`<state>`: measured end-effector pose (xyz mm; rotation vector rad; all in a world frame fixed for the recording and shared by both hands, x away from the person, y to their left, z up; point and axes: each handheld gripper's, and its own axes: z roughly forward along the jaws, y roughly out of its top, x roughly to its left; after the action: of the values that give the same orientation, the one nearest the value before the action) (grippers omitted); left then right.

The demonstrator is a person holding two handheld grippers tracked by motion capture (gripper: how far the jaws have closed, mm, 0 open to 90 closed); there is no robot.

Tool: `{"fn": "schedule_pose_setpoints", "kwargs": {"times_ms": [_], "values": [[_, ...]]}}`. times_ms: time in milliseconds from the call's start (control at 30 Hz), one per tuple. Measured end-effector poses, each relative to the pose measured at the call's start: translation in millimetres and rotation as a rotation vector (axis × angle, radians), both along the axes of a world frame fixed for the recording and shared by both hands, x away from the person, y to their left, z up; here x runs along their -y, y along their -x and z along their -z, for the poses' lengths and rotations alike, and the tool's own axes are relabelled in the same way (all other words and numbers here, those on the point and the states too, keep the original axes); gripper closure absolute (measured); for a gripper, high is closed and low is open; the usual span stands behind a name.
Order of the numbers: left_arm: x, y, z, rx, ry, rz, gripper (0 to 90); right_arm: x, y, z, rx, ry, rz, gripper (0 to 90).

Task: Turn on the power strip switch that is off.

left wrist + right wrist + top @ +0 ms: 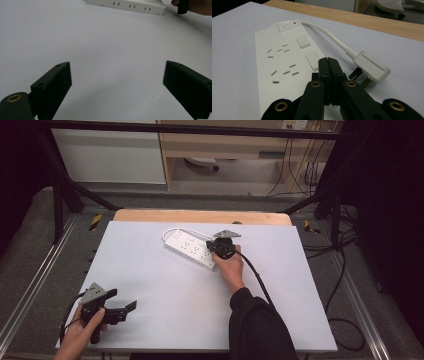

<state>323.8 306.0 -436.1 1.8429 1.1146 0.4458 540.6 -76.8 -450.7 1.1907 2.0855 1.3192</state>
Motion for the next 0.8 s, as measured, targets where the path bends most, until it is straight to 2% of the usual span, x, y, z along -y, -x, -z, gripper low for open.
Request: {"fn": "schedule_pose_setpoints", "kwargs": {"times_ms": [167,233,667,800], "values": [[0.2,-0.1,0.2,-0.001,-0.001,0.002,8.3,0.0,0.0,0.1,0.000,0.003,-0.002,90.0],[0.4,-0.1,0.1,0.000,-0.002,0.002,8.3,-0.1,-0.2,-0.3,0.009,0.018,-0.010,90.0],[0.7,0.1,0.2,-0.001,-0.004,0.002,8.3,0.0,0.5,1.5,0.015,0.014,-0.008,90.0],[0.7,0.1,0.2,-0.002,-0.004,0.002,8.3,-1.0,0.5,3.2,0.005,0.008,-0.009,90.0]]}}
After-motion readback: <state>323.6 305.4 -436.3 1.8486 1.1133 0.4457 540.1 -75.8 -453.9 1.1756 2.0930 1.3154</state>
